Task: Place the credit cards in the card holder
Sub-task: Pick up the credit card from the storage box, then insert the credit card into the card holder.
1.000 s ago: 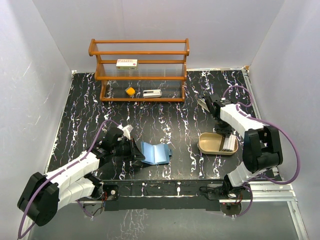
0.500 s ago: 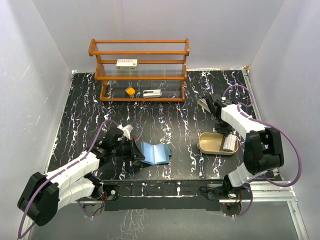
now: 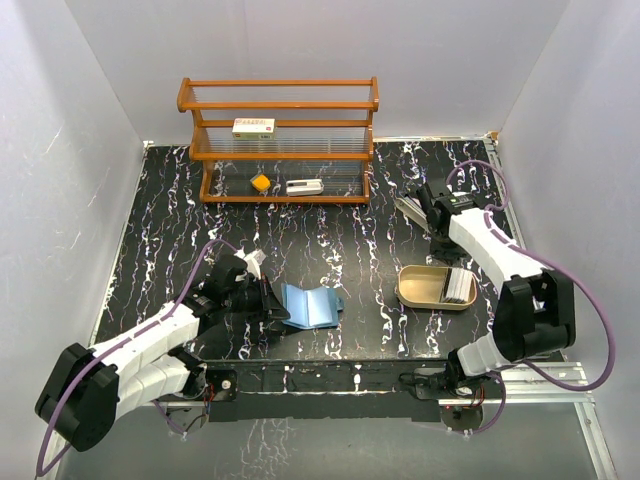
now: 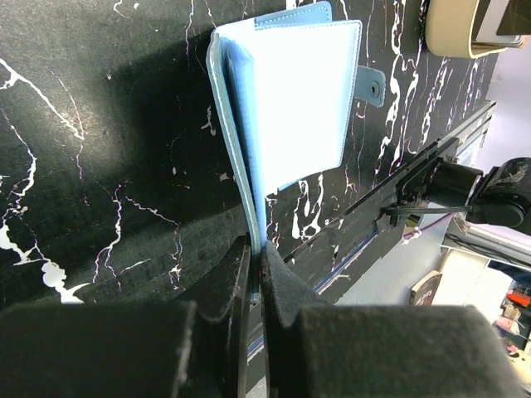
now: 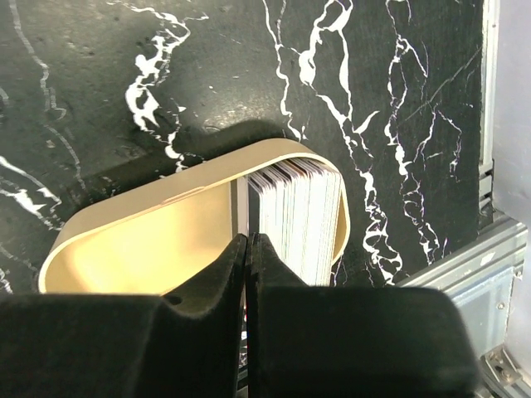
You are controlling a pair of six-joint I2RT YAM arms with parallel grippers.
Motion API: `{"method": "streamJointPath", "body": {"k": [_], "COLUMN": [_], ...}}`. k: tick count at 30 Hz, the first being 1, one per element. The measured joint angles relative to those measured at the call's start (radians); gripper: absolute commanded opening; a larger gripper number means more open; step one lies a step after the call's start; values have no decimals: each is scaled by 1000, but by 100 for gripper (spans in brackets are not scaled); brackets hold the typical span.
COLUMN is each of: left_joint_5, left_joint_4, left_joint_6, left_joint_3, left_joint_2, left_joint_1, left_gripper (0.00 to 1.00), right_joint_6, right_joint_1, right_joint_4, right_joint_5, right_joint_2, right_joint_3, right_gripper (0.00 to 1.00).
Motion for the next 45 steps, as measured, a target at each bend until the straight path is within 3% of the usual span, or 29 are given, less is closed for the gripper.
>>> {"method": "streamJointPath", "body": {"k": [14,22,36,45], "left_joint_5": [8,15,-6,-34], "left_joint_4": [53,84,87,81], "left_joint_6": [-39,-57,-61,-59], "left_joint_3": [-4,-21,-22,-40], "left_joint_2": [33,66,83,92], "left_joint_1": [0,0,0,0], "left_gripper": [0,0,0,7], "right_joint_6": [-45,-1,224,280], "right_joint_1": [4,101,504,557], "right_joint_4": [-8,42,512,718], "right_joint_5": [-191,-368,-610,-628], "right_joint_2": [-173,-270,-264,-90], "right_joint_3": [89,93,-102,-164], "right_gripper": [0,0,0,0]}}
